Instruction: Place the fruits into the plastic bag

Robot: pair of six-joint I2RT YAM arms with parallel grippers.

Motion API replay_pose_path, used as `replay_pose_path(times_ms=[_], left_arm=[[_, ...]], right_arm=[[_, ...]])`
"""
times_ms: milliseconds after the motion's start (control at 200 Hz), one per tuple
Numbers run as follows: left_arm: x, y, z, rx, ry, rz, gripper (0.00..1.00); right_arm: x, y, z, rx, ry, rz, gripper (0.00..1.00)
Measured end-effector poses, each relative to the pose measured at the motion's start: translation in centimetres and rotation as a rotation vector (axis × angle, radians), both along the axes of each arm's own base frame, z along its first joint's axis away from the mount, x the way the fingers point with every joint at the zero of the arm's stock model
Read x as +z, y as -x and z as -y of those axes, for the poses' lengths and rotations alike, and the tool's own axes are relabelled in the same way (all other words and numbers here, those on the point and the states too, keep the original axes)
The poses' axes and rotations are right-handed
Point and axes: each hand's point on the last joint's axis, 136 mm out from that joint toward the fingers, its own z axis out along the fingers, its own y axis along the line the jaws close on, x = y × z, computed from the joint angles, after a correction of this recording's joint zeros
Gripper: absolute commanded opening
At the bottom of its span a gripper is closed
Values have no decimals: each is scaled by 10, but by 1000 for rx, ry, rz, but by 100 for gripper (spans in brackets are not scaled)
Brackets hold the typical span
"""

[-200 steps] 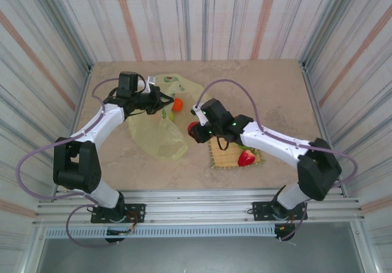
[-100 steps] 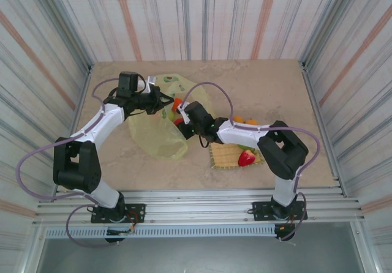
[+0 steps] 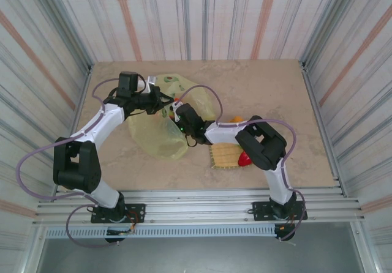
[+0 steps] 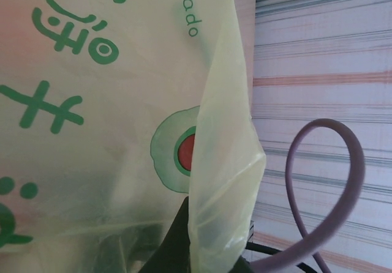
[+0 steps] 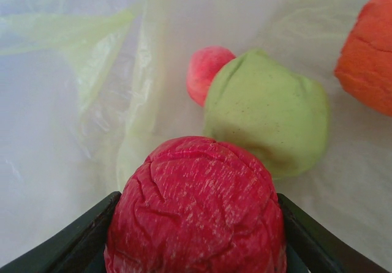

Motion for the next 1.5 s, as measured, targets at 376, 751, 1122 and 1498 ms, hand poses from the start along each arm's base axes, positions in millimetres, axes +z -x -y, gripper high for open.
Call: replay_pose_path(times_ms=[376, 751, 1122, 1498], left_arm=[[7, -7, -2, 11, 7, 43, 0], [8, -10, -4, 19, 5, 52, 0], [7, -7, -3, 10, 12, 40, 0], [7, -7, -3, 8, 15, 37, 0]], right_arm=[[-4, -16, -30, -52, -98, -60, 68], [-5, -20, -34, -73, -122, -89, 84], [-3, -7, -10, -74, -64, -115, 88], [8, 24, 38, -31, 128, -83, 89]])
